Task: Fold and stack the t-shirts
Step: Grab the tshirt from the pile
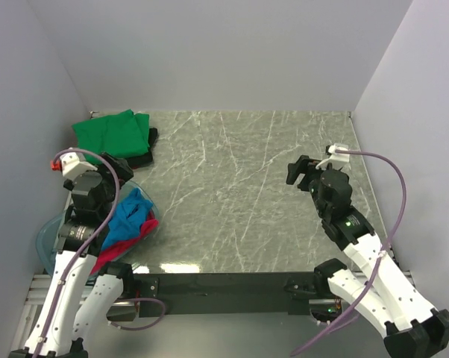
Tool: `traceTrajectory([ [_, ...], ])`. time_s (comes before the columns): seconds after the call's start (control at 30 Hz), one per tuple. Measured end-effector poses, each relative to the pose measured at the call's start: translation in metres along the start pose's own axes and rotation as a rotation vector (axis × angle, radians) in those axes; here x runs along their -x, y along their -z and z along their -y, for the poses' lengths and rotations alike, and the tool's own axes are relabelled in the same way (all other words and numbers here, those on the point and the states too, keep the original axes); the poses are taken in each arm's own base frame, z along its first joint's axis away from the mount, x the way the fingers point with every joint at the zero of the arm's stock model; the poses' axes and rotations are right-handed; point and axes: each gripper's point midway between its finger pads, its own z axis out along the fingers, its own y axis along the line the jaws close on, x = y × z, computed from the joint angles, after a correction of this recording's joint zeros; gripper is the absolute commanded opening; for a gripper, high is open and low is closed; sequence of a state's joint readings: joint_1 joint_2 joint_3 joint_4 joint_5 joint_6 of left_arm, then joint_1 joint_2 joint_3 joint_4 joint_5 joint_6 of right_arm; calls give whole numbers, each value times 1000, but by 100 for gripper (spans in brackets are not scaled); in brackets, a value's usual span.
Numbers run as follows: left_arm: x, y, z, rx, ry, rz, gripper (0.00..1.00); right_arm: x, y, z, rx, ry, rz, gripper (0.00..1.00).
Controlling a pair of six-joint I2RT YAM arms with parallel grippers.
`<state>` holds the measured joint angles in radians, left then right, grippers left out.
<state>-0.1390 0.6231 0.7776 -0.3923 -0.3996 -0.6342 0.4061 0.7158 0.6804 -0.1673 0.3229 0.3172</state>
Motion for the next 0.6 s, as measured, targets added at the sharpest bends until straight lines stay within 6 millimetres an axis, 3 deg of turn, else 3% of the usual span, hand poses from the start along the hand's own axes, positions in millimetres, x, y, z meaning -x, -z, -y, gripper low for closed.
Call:
traceTrajectory([
  [0.2, -9, 0, -31, 145, 45, 15, 99, -9, -14, -6, 22, -2, -36, 84],
  [0.37, -36, -3, -64, 277, 43, -6, 99, -12, -19, -12, 58, -12, -51, 84],
  [0.6, -61, 0, -87, 357, 19, -32, 99, -4, -23, -16, 106, -48, -37, 84],
])
